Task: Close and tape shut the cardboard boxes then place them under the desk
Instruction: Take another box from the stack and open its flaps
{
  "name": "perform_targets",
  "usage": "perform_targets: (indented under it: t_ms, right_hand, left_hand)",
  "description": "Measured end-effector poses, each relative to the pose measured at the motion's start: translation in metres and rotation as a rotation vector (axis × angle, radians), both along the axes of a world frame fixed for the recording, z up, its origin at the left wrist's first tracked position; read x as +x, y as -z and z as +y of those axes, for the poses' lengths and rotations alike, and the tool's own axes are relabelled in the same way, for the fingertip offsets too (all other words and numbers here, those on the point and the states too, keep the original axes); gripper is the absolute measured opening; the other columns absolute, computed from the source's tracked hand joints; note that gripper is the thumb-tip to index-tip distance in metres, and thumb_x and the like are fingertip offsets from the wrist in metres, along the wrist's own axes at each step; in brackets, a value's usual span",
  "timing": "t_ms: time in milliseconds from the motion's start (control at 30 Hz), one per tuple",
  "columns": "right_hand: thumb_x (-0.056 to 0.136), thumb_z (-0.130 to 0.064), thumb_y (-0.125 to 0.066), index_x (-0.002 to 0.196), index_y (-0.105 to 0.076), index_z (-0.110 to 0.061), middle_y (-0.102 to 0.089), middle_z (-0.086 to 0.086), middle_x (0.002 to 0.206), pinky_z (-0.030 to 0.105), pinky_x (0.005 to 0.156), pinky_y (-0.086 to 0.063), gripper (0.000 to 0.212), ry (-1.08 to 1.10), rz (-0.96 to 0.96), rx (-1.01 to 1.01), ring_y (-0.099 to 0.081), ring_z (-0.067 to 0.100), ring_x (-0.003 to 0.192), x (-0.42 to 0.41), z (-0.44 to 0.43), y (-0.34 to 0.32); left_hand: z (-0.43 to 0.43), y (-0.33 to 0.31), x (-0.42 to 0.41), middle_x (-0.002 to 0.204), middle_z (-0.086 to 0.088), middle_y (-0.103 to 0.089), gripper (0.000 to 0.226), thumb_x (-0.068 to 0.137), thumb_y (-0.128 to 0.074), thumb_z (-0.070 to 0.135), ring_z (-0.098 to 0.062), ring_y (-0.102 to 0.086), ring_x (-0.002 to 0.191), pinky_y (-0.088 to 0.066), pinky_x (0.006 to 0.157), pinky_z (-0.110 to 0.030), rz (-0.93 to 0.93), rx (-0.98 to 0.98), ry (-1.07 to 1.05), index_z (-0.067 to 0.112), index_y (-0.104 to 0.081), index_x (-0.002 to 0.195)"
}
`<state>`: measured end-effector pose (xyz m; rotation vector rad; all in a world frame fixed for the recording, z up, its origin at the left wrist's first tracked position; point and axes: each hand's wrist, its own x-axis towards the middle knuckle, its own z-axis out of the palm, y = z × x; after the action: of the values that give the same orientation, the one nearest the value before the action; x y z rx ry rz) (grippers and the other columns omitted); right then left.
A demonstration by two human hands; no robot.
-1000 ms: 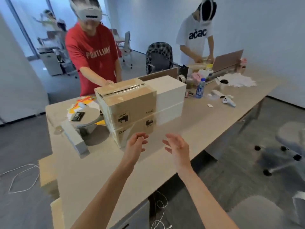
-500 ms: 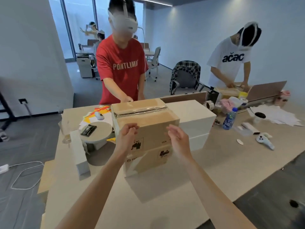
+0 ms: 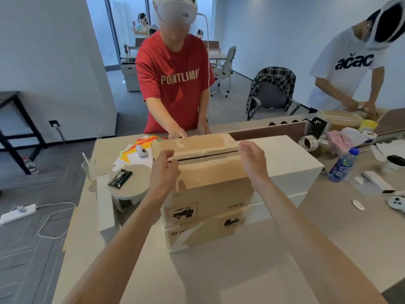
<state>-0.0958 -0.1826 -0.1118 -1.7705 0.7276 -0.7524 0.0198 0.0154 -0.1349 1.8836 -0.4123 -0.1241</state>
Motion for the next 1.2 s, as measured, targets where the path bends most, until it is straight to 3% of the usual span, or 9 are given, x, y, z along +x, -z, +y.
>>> perform_targets:
  t_ms: [67, 133, 267, 400, 600, 700, 867, 967, 1200]
  right_hand:
    - [0.097, -0.018, -0.049, 0.128, -0.06, -0.014, -0.061, -0.001, 0.125, 0.023, 0.086, -0.039, 0.033, -0.026, 0.056, 0.014, -0.054, 0.013, 0.111, 0.014, -0.019, 0.001]
    - [0.096, -0.017, -0.048, 0.13, -0.057, -0.014, -0.06, 0.001, 0.128, 0.024, 0.084, -0.04, 0.035, -0.058, 0.095, 0.025, -0.054, 0.015, 0.111, 0.026, -0.04, 0.007]
    - [0.097, -0.021, -0.047, 0.136, -0.053, -0.015, -0.054, 0.003, 0.137, 0.029, 0.087, -0.041, 0.04, -0.122, 0.19, 0.017, -0.051, 0.017, 0.112, 0.041, -0.081, 0.018]
    - [0.099, -0.034, -0.05, 0.144, -0.044, -0.018, -0.048, 0.003, 0.145, 0.037, 0.101, -0.043, 0.048, -0.279, 0.327, 0.009, -0.047, 0.022, 0.129, 0.053, -0.109, 0.033]
    - [0.098, -0.029, -0.051, 0.126, -0.057, -0.019, -0.066, -0.001, 0.116, 0.029, 0.079, -0.045, 0.03, -0.292, 0.262, -0.15, -0.058, 0.016, 0.098, 0.061, -0.114, 0.054]
    - [0.097, -0.028, -0.054, 0.121, -0.061, -0.018, -0.068, 0.0, 0.113, 0.029, 0.077, -0.046, 0.028, -0.288, 0.254, -0.185, -0.06, 0.018, 0.097, 0.061, -0.111, 0.06]
    - [0.095, -0.027, -0.056, 0.111, -0.067, -0.016, -0.07, 0.0, 0.104, 0.028, 0.068, -0.043, 0.022, -0.289, 0.269, -0.141, -0.063, 0.021, 0.093, 0.05, -0.107, 0.053]
    - [0.096, -0.025, -0.056, 0.113, -0.067, -0.017, -0.067, -0.005, 0.102, 0.018, 0.058, -0.036, 0.022, -0.275, 0.213, -0.147, -0.061, 0.016, 0.093, 0.037, -0.094, 0.041]
    - [0.095, -0.019, -0.057, 0.118, -0.067, -0.017, -0.054, -0.019, 0.086, 0.018, 0.071, -0.039, 0.025, -0.238, 0.046, -0.127, -0.051, 0.002, 0.081, -0.009, -0.052, -0.007]
  left_hand:
    - [-0.003, 0.005, 0.012, 0.143, -0.007, -0.044, 0.043, 0.096, -0.047, 0.02, -0.022, -0.049, 0.121, -0.044, 0.102, -0.042, -0.051, 0.137, -0.063, 0.018, -0.042, 0.139]
    - [-0.006, 0.01, 0.018, 0.146, -0.007, -0.038, 0.047, 0.096, -0.048, 0.022, -0.023, -0.037, 0.132, -0.035, 0.107, -0.042, -0.072, 0.257, -0.119, 0.018, -0.037, 0.142]
    - [-0.018, 0.013, 0.027, 0.149, -0.009, -0.036, 0.058, 0.094, -0.049, 0.03, -0.027, -0.036, 0.134, -0.035, 0.107, -0.044, 0.02, 0.336, -0.18, 0.013, -0.029, 0.146]
    - [-0.028, 0.013, 0.04, 0.148, -0.014, -0.037, 0.077, 0.089, -0.05, 0.05, -0.034, -0.04, 0.131, -0.038, 0.104, -0.047, 0.141, 0.391, -0.279, 0.006, -0.023, 0.147]
    - [-0.035, 0.02, 0.049, 0.135, -0.017, -0.051, 0.062, 0.095, -0.048, 0.049, -0.035, -0.048, 0.122, -0.04, 0.093, -0.04, 0.253, 0.533, -0.405, 0.004, -0.04, 0.137]
    - [-0.034, 0.018, 0.044, 0.132, -0.016, -0.054, 0.051, 0.097, -0.049, 0.041, -0.032, -0.05, 0.119, -0.037, 0.085, -0.035, 0.217, 0.55, -0.409, 0.003, -0.048, 0.131]
    - [-0.026, 0.009, 0.028, 0.133, -0.015, -0.053, 0.052, 0.097, -0.048, 0.04, -0.033, -0.049, 0.12, -0.04, 0.091, -0.037, 0.227, 0.579, -0.379, 0.003, -0.046, 0.134]
    - [-0.012, 0.001, 0.017, 0.129, -0.014, -0.055, 0.052, 0.094, -0.052, 0.043, -0.034, -0.052, 0.116, -0.043, 0.099, -0.042, 0.253, 0.511, -0.385, 0.005, -0.047, 0.13]
    - [0.036, -0.027, -0.037, 0.125, -0.01, -0.057, 0.05, 0.09, -0.052, 0.049, -0.031, -0.054, 0.112, -0.043, 0.099, -0.049, 0.221, 0.359, -0.412, 0.013, -0.05, 0.126]
